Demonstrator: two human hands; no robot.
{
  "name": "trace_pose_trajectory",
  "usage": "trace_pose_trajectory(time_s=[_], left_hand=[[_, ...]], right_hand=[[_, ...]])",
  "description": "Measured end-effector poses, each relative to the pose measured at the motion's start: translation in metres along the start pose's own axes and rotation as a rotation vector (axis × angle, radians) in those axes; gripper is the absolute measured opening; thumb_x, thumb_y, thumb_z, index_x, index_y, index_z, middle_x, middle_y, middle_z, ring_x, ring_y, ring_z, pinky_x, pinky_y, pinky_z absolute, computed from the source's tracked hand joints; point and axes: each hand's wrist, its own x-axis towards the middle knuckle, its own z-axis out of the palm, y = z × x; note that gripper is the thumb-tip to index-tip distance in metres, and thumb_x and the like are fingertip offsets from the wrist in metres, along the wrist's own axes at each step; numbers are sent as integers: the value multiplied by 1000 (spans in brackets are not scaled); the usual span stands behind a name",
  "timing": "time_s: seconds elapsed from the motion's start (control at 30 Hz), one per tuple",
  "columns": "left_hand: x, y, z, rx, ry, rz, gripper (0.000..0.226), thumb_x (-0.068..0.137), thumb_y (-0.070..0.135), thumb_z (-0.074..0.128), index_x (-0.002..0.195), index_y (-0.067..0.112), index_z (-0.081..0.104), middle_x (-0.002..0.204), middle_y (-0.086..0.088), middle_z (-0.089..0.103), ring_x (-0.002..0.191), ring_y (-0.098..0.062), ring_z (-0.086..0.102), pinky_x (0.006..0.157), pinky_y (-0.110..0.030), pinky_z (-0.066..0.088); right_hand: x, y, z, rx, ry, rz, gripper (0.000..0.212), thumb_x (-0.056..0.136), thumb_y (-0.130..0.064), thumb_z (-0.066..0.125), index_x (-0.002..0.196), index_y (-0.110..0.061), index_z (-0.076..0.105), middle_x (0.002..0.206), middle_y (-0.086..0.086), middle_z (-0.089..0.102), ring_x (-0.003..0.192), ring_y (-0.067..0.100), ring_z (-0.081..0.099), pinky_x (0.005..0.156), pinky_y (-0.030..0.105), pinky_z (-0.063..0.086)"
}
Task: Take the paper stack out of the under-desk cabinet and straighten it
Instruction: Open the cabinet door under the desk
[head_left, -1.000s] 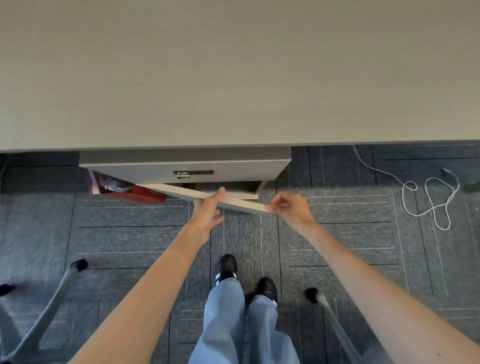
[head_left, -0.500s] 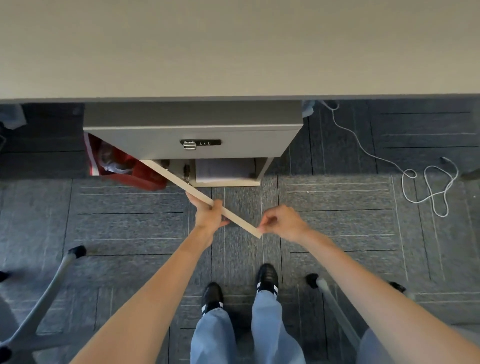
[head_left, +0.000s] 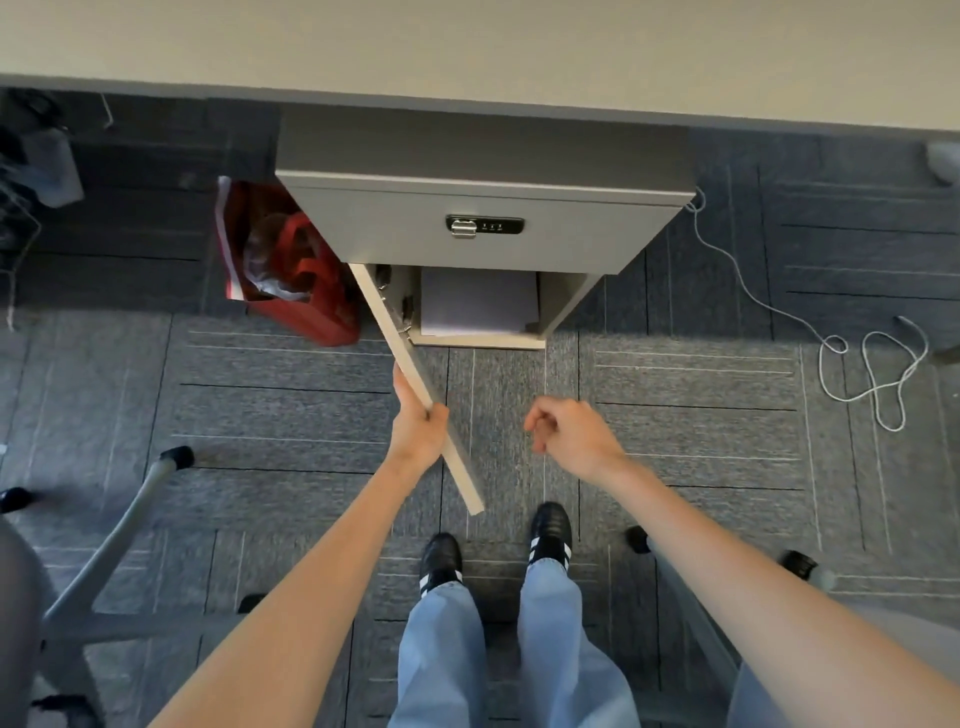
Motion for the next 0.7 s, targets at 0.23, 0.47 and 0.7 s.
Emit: trace_pose_trajectory(time_s=[0.23,0.47,0.7], left_hand=[[-13,-36,-36,292,177,171,66,99,10,31,153,24,-5,153,-13,35,115,-35,56,84,-45,52],[-20,-42,-58,624,393,286,64,99,20,40,152,7,7,144,-18,33,121,-37,45,90,-48,46],[-17,-50,-64,864,427,405,53,92,13,49,142,8,33,148,-24,28,127,-40,39,100,-50,43]], right_hand=[[0,-15,20,-3,46,-2,25,98,-8,40,92,-17,63,79,2,71,51,-1,51,52,18,37],[3,-32,38,19,37,-14,24,98,-12,40,89,-22,60,79,0,71,59,5,58,55,21,41],[4,-36,50,57,56,-9,23,98,-10,41,91,-19,61,79,1,70,63,4,61,58,19,42]])
